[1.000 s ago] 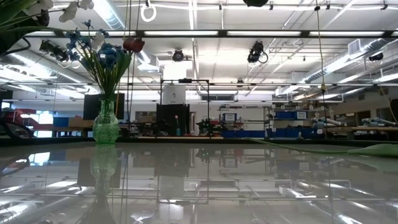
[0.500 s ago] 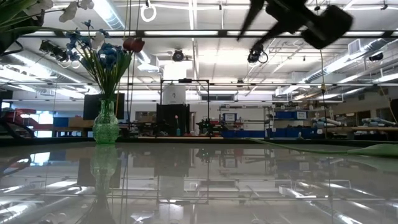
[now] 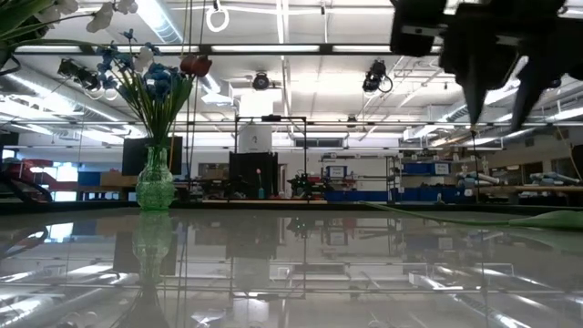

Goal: Sort flowers into vase by color
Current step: Put the black tulip into the red vase

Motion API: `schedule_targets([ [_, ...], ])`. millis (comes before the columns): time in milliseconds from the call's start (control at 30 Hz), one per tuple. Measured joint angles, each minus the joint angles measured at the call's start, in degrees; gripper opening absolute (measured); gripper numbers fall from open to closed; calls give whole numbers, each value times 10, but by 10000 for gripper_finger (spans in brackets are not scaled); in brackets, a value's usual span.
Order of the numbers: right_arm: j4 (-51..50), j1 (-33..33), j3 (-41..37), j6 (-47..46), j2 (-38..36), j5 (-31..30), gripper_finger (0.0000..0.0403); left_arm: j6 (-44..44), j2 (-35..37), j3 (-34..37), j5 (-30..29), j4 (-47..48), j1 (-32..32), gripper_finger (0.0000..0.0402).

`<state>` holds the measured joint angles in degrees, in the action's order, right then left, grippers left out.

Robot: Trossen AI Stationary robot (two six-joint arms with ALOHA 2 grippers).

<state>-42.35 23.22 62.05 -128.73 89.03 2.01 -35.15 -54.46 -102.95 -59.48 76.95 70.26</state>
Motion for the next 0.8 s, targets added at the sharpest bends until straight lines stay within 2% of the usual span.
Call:
schedule_targets([
  [67, 34, -4, -11, -5, -1, 3, 131, 0, -9, 2, 6, -1, -11, 150],
  [167, 17, -12, -27, 25, 0, 21, 131, 10, -19, 2, 20, -3, -24, 150],
  [333, -9, -14, -70, 148, -1, 118, 131, 108, -26, 2, 66, -36, -24, 150],
  [567, 35, 6, -147, 191, -1, 156, 131, 223, -26, 2, 71, -152, -24, 150],
  [633, 38, 8, -169, 197, -1, 174, 131, 238, -27, 2, 96, -175, -24, 150],
  [800, 35, 6, -208, 220, -3, 202, 131, 272, -41, 2, 198, -207, -29, 139],
])
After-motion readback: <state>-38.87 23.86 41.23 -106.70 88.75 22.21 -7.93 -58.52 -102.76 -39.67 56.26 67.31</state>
